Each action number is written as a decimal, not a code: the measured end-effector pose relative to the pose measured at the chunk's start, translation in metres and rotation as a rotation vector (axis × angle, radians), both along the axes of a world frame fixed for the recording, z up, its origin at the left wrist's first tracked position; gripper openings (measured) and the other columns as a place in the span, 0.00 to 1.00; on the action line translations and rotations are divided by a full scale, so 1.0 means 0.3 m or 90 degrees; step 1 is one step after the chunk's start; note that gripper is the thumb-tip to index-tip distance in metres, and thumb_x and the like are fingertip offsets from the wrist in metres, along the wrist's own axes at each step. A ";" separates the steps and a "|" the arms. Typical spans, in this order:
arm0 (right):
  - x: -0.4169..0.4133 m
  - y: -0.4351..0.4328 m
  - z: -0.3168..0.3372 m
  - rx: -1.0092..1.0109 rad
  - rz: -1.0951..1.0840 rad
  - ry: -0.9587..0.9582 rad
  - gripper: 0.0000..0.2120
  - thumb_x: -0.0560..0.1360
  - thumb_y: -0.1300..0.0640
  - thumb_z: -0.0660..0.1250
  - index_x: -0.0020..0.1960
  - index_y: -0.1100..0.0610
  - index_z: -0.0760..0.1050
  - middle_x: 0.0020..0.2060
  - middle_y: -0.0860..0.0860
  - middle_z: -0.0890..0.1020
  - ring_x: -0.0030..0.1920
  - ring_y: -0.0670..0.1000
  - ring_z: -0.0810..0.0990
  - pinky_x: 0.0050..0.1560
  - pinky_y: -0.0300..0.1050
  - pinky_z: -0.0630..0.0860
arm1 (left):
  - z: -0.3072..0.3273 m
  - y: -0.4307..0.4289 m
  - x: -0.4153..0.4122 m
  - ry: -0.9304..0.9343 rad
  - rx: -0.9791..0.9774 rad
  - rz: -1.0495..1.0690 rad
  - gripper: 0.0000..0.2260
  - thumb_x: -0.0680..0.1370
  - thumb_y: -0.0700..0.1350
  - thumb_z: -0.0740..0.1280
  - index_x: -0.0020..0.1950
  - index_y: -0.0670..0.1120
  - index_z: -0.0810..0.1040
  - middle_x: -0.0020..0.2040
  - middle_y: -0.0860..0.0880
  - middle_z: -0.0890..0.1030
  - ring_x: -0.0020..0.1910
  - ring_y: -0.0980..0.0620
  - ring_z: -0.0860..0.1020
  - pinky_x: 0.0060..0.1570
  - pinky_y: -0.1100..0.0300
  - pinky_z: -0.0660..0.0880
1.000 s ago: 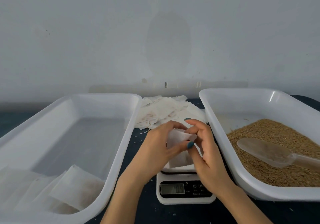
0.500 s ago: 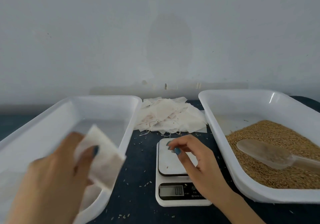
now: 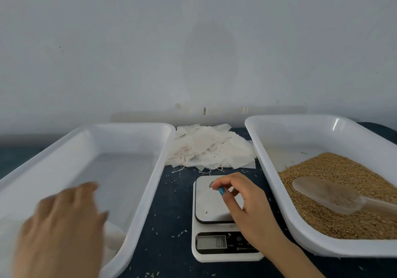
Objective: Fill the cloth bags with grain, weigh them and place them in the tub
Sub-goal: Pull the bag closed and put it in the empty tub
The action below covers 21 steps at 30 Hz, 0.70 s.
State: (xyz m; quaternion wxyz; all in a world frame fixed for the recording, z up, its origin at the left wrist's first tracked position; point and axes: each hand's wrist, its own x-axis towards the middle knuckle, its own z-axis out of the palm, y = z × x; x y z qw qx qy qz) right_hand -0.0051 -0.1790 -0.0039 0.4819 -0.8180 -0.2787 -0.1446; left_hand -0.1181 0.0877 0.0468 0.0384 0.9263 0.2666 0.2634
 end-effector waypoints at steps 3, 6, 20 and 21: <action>0.015 -0.002 -0.015 -0.010 -0.046 0.000 0.16 0.77 0.65 0.65 0.53 0.44 0.76 0.50 0.38 0.80 0.55 0.44 0.78 0.53 0.34 0.74 | 0.078 -0.284 0.061 -0.172 0.067 -0.374 0.09 0.72 0.39 0.67 0.50 0.48 0.80 0.44 0.49 0.82 0.39 0.45 0.82 0.34 0.54 0.79; 0.029 -0.008 -0.025 0.037 -0.076 0.014 0.18 0.77 0.67 0.66 0.53 0.43 0.76 0.48 0.38 0.81 0.54 0.43 0.79 0.53 0.37 0.75 | 0.042 -0.429 0.206 -0.016 -0.110 -0.506 0.08 0.82 0.44 0.58 0.55 0.56 0.73 0.52 0.58 0.78 0.48 0.56 0.78 0.44 0.56 0.79; 0.046 -0.014 -0.032 0.039 -0.095 0.038 0.17 0.75 0.69 0.65 0.56 0.51 0.77 0.51 0.41 0.80 0.55 0.41 0.77 0.57 0.37 0.74 | -0.181 -0.367 0.716 0.413 -0.149 -0.444 0.21 0.86 0.50 0.44 0.69 0.43 0.69 0.63 0.36 0.71 0.65 0.33 0.69 0.66 0.44 0.67; 0.046 -0.015 -0.034 0.030 -0.095 0.038 0.17 0.75 0.69 0.65 0.56 0.50 0.77 0.51 0.40 0.80 0.55 0.41 0.77 0.57 0.36 0.73 | -0.183 -0.366 0.719 0.407 -0.138 -0.453 0.23 0.86 0.52 0.43 0.69 0.43 0.70 0.63 0.36 0.72 0.64 0.34 0.70 0.65 0.44 0.68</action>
